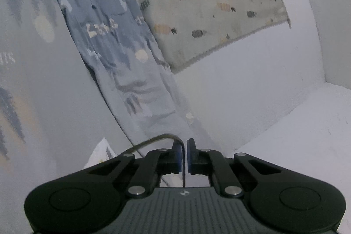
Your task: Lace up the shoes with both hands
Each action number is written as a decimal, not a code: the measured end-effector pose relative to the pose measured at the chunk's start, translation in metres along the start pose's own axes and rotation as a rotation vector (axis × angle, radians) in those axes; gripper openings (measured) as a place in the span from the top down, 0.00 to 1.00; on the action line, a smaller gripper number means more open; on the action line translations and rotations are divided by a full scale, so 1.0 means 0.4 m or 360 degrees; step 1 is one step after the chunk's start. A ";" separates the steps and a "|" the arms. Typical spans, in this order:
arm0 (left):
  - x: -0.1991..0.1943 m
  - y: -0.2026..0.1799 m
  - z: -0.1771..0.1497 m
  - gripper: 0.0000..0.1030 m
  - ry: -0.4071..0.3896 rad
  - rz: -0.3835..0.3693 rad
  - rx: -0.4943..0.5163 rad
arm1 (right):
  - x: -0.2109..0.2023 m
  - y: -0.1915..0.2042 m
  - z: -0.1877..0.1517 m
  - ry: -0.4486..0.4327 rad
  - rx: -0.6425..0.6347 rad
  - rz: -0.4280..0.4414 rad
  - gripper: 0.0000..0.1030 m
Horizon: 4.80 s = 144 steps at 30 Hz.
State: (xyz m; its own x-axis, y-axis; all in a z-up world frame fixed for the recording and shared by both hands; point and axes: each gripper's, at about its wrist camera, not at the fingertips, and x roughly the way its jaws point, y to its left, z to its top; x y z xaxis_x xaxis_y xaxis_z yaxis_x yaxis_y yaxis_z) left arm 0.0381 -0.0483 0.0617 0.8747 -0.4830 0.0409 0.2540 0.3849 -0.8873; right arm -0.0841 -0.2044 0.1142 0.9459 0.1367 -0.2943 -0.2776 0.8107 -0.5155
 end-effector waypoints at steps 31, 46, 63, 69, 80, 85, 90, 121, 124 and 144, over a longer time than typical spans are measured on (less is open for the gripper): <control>0.025 -0.077 -0.040 1.00 0.0156 0.0303 0.0429 | -0.026 -0.003 0.029 0.0033 0.0075 0.0402 0.57; 0.051 -0.079 -0.123 1.00 0.0421 0.0072 0.0385 | -0.026 -0.023 0.052 -0.0003 0.0181 0.0124 0.89; -0.001 -0.063 -0.033 1.00 0.0078 0.0204 0.0383 | -0.012 -0.012 0.022 0.0108 0.0107 0.0179 0.97; -0.022 -0.090 -0.013 1.00 -0.0056 0.0321 0.0544 | -0.001 -0.022 0.008 0.0161 0.0119 0.0165 0.97; -0.032 -0.123 -0.011 1.00 -0.0135 0.0381 0.0662 | 0.020 -0.036 0.008 0.0219 0.0158 0.0195 0.97; -0.032 -0.128 -0.011 1.00 -0.0149 0.0381 0.0684 | 0.020 -0.038 0.009 0.0223 0.0161 0.0204 0.97; -0.039 -0.129 -0.006 1.00 -0.0204 0.0417 0.0689 | 0.020 -0.037 0.011 0.0226 0.0153 0.0214 0.95; 0.094 -0.296 -0.294 1.00 0.0483 0.0250 0.1808 | -0.056 -0.531 -0.171 0.0054 0.1114 0.0007 0.47; 0.110 -0.293 -0.366 1.00 0.0677 0.0236 0.2030 | -0.060 -0.550 -0.186 0.0061 0.1128 -0.0001 0.47; 0.204 -0.249 -0.542 1.00 0.1289 0.0339 0.2640 | -0.089 -0.585 -0.211 0.0030 0.1200 0.0020 0.41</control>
State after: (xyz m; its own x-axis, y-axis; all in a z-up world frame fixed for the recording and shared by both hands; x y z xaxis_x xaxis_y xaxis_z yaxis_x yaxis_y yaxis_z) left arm -0.0054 -0.2967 0.0538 0.6832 -0.3481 -0.6420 0.7104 0.5203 0.4739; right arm -0.0672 -0.4468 0.1774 0.9385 0.1439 -0.3139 -0.0913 0.9801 0.1763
